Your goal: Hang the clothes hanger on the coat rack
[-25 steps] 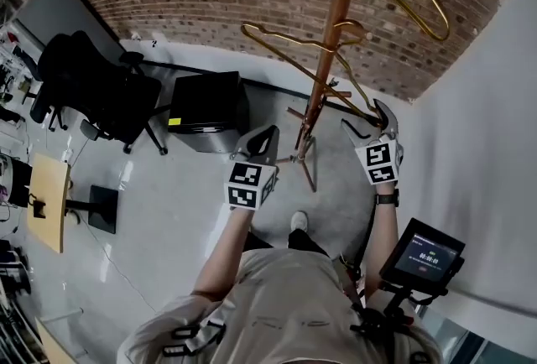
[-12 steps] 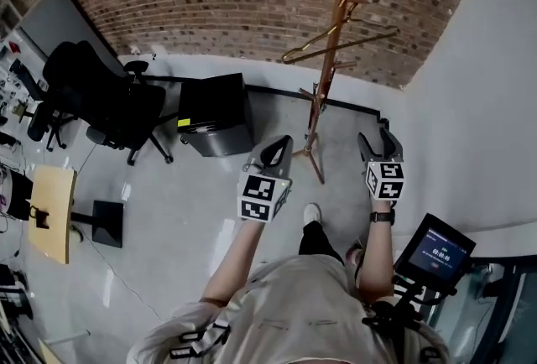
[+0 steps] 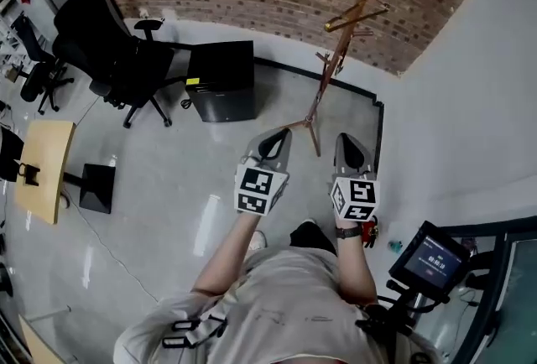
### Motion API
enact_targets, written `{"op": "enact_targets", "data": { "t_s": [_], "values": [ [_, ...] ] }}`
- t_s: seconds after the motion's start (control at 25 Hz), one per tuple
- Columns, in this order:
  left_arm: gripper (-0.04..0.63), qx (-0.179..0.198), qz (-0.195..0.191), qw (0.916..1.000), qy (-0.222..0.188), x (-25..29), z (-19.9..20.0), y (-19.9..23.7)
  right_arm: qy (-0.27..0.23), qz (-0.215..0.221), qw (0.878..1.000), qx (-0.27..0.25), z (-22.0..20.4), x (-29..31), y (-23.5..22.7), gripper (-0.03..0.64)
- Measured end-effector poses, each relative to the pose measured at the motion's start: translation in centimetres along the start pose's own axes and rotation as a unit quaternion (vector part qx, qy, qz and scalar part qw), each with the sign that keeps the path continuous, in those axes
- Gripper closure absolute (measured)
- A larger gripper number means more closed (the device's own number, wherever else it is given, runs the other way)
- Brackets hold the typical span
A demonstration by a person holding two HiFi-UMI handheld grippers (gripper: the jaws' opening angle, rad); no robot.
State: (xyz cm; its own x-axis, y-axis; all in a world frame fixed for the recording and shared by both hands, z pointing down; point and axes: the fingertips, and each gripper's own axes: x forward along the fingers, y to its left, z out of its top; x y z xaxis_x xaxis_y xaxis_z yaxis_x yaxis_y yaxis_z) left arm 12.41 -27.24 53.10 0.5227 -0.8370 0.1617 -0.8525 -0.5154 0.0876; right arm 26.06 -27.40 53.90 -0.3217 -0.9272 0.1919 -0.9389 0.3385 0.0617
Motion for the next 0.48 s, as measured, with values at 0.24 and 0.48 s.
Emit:
{"op": "enact_targets", "data": {
  "t_s": [0.24,0.48],
  "values": [
    [0.595,0.031,0.026,0.9970,-0.066,-1.7,6.2,-2.5,-0.070,0.018,0.997,-0.017,7.6,-2.8,0.7,0.617],
    [0.595,0.055,0.090,0.9868,-0.122,-3.1,9.9,-2.8,-0.103,0.035,0.993,-0.053,10.2,-4.1,1.7,0.617]
  ]
}}
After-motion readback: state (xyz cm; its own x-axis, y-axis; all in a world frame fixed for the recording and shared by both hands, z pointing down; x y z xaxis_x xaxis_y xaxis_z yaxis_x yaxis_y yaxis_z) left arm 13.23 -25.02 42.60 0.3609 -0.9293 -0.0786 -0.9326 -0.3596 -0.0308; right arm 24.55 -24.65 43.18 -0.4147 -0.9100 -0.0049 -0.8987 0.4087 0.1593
